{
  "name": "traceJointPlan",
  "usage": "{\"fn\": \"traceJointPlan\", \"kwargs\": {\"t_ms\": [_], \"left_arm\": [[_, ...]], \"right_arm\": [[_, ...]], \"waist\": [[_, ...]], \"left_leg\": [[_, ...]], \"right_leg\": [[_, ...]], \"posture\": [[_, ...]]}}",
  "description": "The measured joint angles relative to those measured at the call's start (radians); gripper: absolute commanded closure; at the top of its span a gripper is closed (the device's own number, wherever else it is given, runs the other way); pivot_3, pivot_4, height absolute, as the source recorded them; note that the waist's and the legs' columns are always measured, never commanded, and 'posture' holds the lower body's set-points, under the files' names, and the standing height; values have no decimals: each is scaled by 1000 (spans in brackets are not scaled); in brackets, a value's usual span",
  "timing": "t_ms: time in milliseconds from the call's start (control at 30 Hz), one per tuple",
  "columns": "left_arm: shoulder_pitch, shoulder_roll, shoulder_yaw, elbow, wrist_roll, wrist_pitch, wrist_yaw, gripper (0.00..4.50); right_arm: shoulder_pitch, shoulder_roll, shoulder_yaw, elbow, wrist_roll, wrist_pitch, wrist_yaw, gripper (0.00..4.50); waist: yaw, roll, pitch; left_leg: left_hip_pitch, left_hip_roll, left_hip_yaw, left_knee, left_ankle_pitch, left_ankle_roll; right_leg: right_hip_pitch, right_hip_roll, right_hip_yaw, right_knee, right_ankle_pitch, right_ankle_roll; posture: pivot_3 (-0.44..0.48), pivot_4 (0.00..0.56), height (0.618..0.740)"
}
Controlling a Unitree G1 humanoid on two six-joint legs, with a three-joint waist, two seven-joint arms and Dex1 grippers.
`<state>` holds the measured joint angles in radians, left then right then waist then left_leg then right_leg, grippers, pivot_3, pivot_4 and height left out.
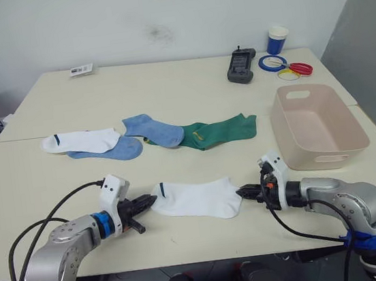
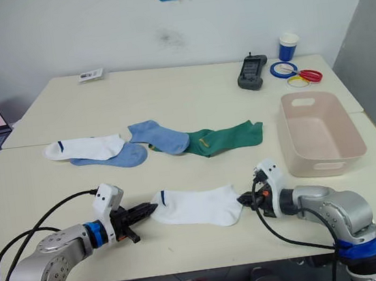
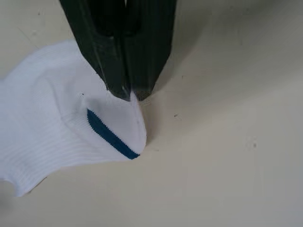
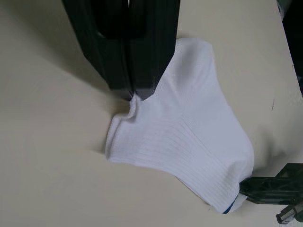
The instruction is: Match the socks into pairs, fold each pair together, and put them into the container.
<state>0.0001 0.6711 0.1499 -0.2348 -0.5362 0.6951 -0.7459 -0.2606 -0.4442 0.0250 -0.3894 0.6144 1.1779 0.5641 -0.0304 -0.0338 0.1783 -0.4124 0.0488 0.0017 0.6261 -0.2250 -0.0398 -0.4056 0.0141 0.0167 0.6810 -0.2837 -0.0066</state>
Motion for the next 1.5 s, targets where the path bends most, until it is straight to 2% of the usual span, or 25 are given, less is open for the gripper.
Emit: {"fn": "traceJointPlan", "kwargs": {"t_ms": [333,667,833,1100,1133,1233,1300,1400,1500], "left_arm": [[126,-22,78,-134,-67,81,88,4500],[151,-34,79,-169,-69,82,119,4500],[193,-39,51,-224,-80,82,102,4500],[175,-49,20,-226,-69,79,125,4500],[169,-49,16,-224,-68,79,126,4500],[164,-49,13,-222,-65,77,122,3896],[174,-47,14,-224,-70,68,114,3239],[184,-44,21,-226,-73,56,102,2372],[182,-10,83,-194,-77,55,94,2372]], "right_arm": [[-38,-30,13,43,-3,-35,31,4474],[-31,-65,23,41,36,-6,47,4474],[-11,-104,-17,22,71,33,47,4474],[13,-130,-22,15,75,33,47,4474],[13,-130,-22,15,75,33,47,4271],[20,-139,-20,15,73,23,47,3509],[24,-140,-20,15,65,2,46,2719],[24,-160,-20,16,53,-30,47,1765],[8,-214,-14,19,31,-86,95,1765]], "waist": [[0,0,0],[1,0,0],[1,0,0],[1,0,0],[1,0,0],[1,0,0],[1,0,0],[1,0,0],[-2,0,0]], "left_leg": [[0,0,0,1,0,0],[0,-1,0,1,0,0],[0,0,0,2,0,0],[0,-1,0,2,0,0],[0,-1,0,2,0,0],[0,-1,0,2,0,0],[0,-1,0,2,0,0],[0,-1,0,2,0,0],[1,-2,0,2,0,0]], "right_leg": [[0,0,-1,0,0,0],[0,0,0,1,0,0],[0,0,0,0,0,0],[0,1,0,1,1,1],[1,1,0,1,1,1],[0,1,0,1,1,1],[0,1,0,1,1,1],[1,1,0,1,1,1],[0,3,0,2,1,0]], "posture": [[0,150,740],[0,150,740],[0,150,740],[0,150,740],[0,150,740],[0,150,740],[0,150,740],[0,150,740],[0,150,740]]}}
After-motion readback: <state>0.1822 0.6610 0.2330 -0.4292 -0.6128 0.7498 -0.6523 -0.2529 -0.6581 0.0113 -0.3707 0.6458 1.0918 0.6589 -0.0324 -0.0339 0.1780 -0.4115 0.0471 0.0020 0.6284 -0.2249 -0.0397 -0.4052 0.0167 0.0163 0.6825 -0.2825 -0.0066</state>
